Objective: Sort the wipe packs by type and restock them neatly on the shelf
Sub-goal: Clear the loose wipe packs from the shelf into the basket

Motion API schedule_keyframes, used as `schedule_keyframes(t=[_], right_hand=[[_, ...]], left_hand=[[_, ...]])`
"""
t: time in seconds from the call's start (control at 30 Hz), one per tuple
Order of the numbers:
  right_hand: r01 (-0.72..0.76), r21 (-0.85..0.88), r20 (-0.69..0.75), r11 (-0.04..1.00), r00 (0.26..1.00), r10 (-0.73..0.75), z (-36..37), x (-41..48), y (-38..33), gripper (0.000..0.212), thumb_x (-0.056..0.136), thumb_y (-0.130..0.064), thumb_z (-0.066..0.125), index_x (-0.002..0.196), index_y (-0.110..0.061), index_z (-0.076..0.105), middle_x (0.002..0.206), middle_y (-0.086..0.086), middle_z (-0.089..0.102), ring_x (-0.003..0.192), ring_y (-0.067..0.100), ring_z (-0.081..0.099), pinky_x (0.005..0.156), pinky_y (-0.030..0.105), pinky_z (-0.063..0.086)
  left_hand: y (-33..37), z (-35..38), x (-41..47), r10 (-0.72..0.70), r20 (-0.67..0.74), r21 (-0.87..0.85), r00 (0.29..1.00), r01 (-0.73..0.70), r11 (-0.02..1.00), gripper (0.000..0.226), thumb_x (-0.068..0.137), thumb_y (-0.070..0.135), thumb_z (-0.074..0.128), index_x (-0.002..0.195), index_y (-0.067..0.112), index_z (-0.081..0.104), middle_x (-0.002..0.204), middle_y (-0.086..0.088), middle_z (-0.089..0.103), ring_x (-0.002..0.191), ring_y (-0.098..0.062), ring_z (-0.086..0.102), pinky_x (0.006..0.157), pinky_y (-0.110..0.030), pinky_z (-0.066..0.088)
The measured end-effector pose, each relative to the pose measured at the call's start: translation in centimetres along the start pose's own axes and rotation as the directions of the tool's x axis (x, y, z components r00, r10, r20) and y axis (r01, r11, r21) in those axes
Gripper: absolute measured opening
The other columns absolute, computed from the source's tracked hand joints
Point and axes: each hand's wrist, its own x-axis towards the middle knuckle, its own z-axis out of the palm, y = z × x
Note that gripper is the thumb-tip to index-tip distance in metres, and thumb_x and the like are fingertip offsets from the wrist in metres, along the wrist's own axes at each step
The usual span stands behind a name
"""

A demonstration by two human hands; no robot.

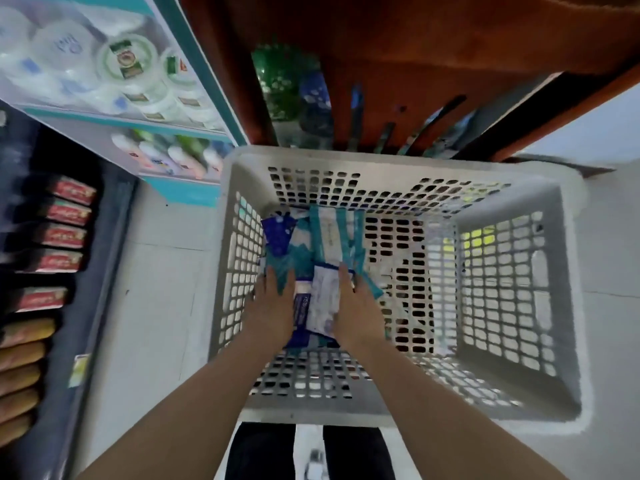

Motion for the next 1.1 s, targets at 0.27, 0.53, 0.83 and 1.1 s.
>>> schedule_keyframes(t=[0.27,0.53,0.83,1.1], right_hand=[[0.134,-0.228,0.112,0.964,0.987,-0.111,2.5,3.2,2.2,0.084,0.092,-0.021,0.058,0.151,-0.032,0.000,0.160,0.014,-0.005,0.148,0.032,-0.003,0.113,0.054,0.025],[0.180,-0.220,0.143,0.959,0.978,-0.151,-0.2,1.5,1.8,0.084,0.094,-0.023,0.057,0.153,-0.028,-0.002,0.159,0.013,-0.015,0.148,0.030,-0.004,0.117,0.045,0.020],[0.359,-0.297,-0.024,0.885,0.923,-0.383,-6.6,-3.0,-1.1,0.055,0.096,-0.032,0.054,0.143,-0.016,0.032,0.141,0.005,0.043,0.130,0.024,0.041,0.106,0.038,0.040],[0.529,-0.442,-0.114,0.725,0.768,-0.630,-13.0,-8.4,-7.9,0.043,0.096,-0.034,0.053,0.134,-0.016,0.045,0.126,0.004,0.054,0.118,0.023,0.049,0.095,0.036,0.046]], left_hand=[[0.3,1.3,1.5,-0.072,-0.007,0.164,0.997,0.072,0.984,0.083,0.093,0.015,0.050,0.152,0.019,-0.008,0.157,-0.022,-0.016,0.146,-0.036,-0.004,0.117,-0.045,0.017],[1.5,-1.5,-0.6,-0.082,-0.059,0.114,0.995,0.088,0.990,0.079,0.088,0.012,0.057,0.151,0.017,0.011,0.159,-0.018,-0.004,0.146,-0.033,0.006,0.112,-0.043,0.029],[1.8,-6.7,-6.3,-0.094,-0.229,0.047,0.969,0.108,0.993,0.055,0.086,0.019,0.060,0.137,0.014,0.040,0.150,-0.011,0.027,0.141,-0.027,0.021,0.110,-0.040,0.031],[-1.6,-12.8,-15.1,-0.261,-0.410,-0.133,0.874,0.226,0.965,0.047,0.083,0.015,0.064,0.126,0.019,0.047,0.127,-0.002,0.044,0.122,-0.023,0.040,0.094,-0.036,0.043]])
